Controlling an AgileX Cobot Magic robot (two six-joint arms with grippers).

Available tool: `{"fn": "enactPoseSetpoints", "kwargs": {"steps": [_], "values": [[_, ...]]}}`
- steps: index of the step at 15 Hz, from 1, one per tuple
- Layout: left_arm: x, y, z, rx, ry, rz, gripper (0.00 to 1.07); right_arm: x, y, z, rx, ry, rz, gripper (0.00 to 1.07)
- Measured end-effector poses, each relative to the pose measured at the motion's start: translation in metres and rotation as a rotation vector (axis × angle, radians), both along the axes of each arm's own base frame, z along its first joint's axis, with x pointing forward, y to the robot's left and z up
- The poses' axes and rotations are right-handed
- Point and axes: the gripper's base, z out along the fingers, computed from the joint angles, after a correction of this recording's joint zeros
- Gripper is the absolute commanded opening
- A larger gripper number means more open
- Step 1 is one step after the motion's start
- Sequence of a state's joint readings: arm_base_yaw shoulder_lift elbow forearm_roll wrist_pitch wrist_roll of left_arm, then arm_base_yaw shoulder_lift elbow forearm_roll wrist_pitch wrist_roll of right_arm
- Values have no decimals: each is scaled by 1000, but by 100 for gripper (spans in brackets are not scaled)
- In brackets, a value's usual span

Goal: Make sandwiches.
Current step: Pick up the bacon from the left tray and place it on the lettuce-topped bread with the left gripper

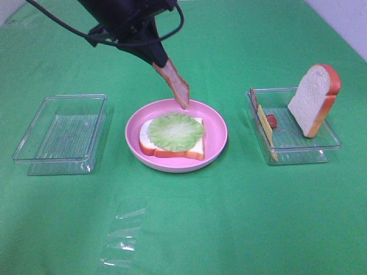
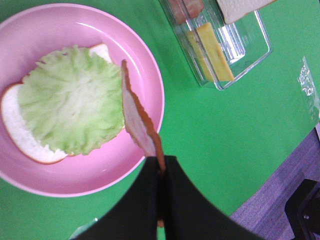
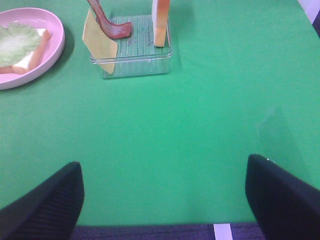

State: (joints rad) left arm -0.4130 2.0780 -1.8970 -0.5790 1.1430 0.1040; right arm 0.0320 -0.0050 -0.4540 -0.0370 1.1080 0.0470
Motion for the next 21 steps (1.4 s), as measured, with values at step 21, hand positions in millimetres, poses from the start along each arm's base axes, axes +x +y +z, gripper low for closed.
{"fn": "enactPoseSetpoints", "kwargs": {"steps": [21], "values": [[12, -33, -84, 355, -168, -169, 0, 0, 0, 0, 0, 0, 0, 84]]}}
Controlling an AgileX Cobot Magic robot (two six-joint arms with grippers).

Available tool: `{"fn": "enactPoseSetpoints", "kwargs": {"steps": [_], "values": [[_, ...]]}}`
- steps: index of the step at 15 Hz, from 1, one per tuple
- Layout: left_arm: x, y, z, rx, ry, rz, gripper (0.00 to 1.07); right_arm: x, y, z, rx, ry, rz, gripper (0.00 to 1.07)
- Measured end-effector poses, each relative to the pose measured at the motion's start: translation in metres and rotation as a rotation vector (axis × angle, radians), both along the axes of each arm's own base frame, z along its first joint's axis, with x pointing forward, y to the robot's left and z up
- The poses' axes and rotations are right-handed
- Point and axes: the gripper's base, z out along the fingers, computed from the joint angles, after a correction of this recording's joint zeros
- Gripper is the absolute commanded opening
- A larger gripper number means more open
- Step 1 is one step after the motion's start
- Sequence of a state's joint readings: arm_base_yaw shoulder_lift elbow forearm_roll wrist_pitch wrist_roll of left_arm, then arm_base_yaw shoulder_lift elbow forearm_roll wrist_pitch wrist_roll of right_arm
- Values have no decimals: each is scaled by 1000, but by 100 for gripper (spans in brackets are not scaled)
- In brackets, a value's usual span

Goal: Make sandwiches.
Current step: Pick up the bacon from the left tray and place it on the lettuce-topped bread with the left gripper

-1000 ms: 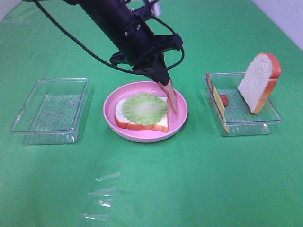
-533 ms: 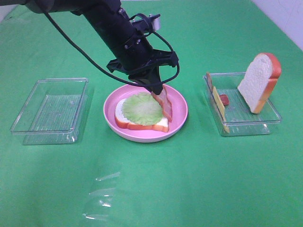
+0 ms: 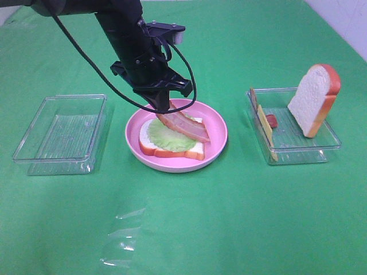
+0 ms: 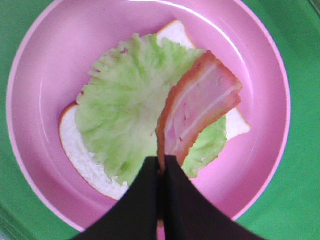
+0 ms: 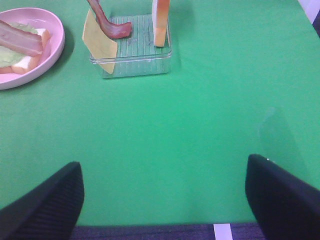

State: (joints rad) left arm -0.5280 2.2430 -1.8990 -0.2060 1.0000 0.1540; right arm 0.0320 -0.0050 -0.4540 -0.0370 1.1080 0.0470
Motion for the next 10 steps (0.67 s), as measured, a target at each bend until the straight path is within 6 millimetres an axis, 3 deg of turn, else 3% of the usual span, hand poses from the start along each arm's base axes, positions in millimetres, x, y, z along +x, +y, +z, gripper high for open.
{"fn": "enactPoseSetpoints", "kwargs": {"steps": [10], "values": [[1, 1, 0, 17, -14, -5, 0, 0, 0, 0, 0, 0, 0, 84]]}}
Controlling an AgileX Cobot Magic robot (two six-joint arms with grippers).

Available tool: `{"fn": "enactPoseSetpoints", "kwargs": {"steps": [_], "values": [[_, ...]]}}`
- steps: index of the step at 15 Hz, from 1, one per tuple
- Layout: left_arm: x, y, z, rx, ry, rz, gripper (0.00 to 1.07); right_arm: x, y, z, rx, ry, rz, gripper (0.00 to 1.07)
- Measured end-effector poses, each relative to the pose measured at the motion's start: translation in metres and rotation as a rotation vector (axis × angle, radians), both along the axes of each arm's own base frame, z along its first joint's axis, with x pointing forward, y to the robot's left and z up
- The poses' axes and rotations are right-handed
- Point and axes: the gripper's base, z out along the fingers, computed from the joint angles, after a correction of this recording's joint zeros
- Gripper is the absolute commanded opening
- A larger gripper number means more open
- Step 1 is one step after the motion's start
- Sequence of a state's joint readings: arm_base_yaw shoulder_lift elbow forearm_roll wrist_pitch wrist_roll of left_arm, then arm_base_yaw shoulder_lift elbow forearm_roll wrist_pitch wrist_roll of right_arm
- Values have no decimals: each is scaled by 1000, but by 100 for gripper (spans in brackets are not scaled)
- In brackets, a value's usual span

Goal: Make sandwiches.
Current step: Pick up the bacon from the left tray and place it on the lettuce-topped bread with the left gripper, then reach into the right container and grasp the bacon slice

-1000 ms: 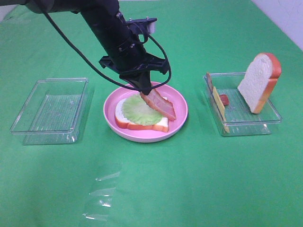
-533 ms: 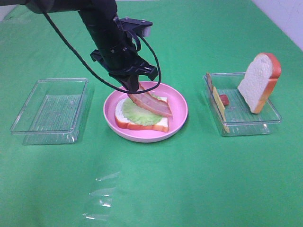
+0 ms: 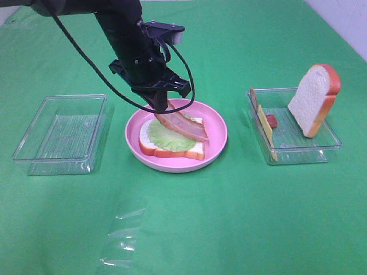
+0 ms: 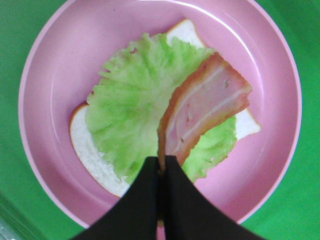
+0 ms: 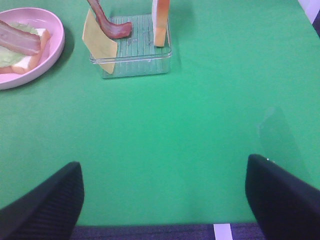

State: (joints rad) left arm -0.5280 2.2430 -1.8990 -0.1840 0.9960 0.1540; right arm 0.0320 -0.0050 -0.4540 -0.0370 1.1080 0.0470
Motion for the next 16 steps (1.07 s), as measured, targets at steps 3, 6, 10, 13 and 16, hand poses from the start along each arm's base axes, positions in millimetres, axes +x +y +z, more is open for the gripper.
{"fn": "enactPoseSetpoints", "kwargs": {"steps": [3, 6, 10, 13, 16], "values": [[0, 0, 0, 1, 0, 0, 11, 0, 0, 0, 0, 0, 0, 84], [0, 1, 0, 6, -6, 0, 51, 0, 0, 0, 0, 0, 0, 84], [6, 5, 6, 33, -18, 131, 102, 0, 0, 0, 0, 0, 0, 84], [9, 5, 29, 39, -38, 146, 102, 0, 0, 0, 0, 0, 0, 84], [23, 27, 63, 42, -63, 190, 101, 0, 0, 0, 0, 0, 0, 84]]}}
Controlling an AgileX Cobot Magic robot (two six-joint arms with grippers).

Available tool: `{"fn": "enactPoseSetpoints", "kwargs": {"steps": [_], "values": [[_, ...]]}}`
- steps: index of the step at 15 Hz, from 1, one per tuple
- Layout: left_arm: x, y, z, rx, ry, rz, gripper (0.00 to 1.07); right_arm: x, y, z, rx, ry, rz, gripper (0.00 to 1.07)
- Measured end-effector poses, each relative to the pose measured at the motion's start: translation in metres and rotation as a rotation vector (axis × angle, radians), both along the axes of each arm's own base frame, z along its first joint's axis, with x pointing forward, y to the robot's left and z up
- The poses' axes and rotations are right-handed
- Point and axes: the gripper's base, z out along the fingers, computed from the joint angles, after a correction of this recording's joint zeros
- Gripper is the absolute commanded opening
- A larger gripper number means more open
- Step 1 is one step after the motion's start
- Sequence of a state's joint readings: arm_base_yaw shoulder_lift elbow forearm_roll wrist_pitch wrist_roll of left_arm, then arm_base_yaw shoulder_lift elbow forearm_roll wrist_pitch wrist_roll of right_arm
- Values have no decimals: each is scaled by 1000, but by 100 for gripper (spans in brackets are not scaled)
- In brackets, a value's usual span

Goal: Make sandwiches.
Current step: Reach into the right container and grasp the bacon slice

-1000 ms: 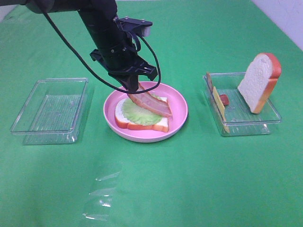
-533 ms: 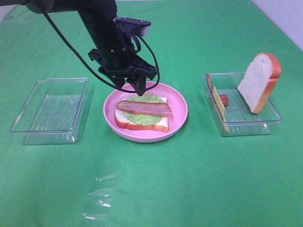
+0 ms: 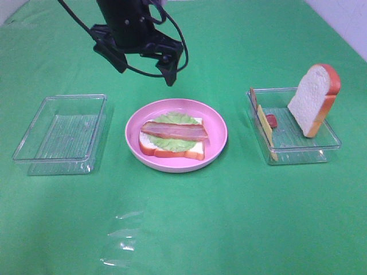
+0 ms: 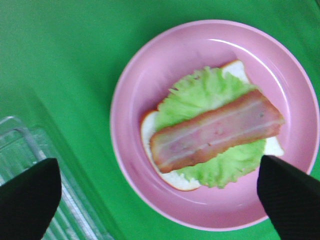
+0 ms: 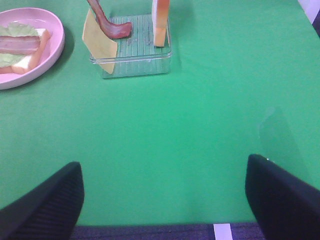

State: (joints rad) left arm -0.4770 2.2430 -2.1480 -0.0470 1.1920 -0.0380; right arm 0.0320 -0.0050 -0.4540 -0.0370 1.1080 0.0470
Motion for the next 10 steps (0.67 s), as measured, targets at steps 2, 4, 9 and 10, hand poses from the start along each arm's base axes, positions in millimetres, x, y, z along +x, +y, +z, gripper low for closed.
{"fn": "enactPoseSetpoints", "kwargs": {"steps": [2, 4, 9, 10], "values": [[32, 68, 18, -13, -50, 153, 100, 0, 0, 0, 0, 0, 0, 84], [50, 137, 18, -9, -50, 295, 99, 0, 0, 0, 0, 0, 0, 84], [46, 218, 31, -11, -49, 436, 96, 0, 0, 0, 0, 0, 0, 84], [24, 220, 42, 2, -29, 420, 96, 0, 0, 0, 0, 0, 0, 84]]}}
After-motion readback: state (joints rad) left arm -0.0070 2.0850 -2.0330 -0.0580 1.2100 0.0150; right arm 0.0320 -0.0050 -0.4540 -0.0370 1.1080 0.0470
